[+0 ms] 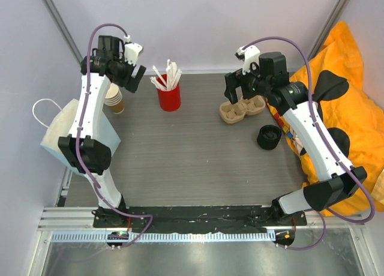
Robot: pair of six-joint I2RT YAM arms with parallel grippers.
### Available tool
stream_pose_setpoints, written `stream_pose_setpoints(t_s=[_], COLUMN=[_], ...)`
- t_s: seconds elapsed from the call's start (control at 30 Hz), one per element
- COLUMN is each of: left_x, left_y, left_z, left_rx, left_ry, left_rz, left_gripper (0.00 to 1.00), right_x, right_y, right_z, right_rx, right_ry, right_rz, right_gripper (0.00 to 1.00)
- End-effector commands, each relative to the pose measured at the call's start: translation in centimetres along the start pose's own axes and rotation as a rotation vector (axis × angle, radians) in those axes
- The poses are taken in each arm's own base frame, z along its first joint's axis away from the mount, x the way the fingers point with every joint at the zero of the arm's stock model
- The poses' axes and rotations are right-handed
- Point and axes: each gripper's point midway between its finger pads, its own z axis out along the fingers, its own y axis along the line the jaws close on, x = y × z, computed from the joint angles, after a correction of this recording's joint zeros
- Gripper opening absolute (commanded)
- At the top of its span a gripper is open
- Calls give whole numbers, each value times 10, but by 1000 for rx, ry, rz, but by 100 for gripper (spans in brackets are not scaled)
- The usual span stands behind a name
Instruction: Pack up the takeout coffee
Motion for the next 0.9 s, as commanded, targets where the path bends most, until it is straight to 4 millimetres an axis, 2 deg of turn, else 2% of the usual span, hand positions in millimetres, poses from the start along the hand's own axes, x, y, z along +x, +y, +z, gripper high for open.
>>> stream_pose_setpoints(t_s=[0.0,0.17,0.23,0.27,0.63,0.77,0.87], left_x=[14,33,33,40,62,67,71], left_y=[25,41,41,54,59,61,63], left_z=[-4,18,24,23,68,78,84], left_rx=[-87,-65,-58,-72,-57,-51,-48], left_ry=[18,65,61,64,139,151,158], left_rz=[23,-26,-27,-53,-54,-60,-64], left_gripper=[87,81,81,80,63,56,56], right_x=[-23,-19,-18,-16,-6,-4,-3], right_y=[7,10,11,11,16,18,17], right_z=[-18,-19,-18,-17,-9,-9,-7], right_rx=[-30,-46,-48,-52,-83,-88,-89], right_ry=[-97,-93,-92,-89,-64,-61,-57], right_rz=[0,-2,-5,-4,-4,-4,-2], right_gripper=[100,100,100,100,100,99,100])
